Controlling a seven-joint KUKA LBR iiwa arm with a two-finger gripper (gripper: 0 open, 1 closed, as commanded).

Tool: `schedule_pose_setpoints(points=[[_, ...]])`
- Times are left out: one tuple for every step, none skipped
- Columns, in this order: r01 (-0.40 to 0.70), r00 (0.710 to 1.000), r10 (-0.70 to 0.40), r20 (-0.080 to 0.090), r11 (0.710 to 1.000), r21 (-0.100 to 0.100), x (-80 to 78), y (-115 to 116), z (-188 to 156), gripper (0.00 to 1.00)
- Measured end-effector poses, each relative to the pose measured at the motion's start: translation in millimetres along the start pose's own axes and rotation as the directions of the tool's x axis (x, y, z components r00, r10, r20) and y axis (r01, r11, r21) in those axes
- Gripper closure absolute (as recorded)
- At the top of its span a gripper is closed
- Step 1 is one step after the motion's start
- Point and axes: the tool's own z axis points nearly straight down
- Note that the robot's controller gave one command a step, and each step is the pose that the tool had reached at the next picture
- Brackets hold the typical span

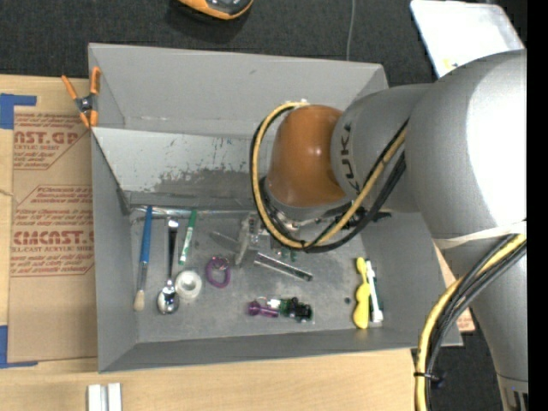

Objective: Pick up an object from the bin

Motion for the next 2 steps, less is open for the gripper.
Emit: schedule_pose_setpoints(points=[[0.034, 0.999, -0.034, -0.001, 0.999, 0.004, 16.1, 3.2, -2.1, 1.00], [-0.024, 1.000, 0.024, -0.001, 1.000, 0.001, 34.4, -41.5, -5.4, 1.00]])
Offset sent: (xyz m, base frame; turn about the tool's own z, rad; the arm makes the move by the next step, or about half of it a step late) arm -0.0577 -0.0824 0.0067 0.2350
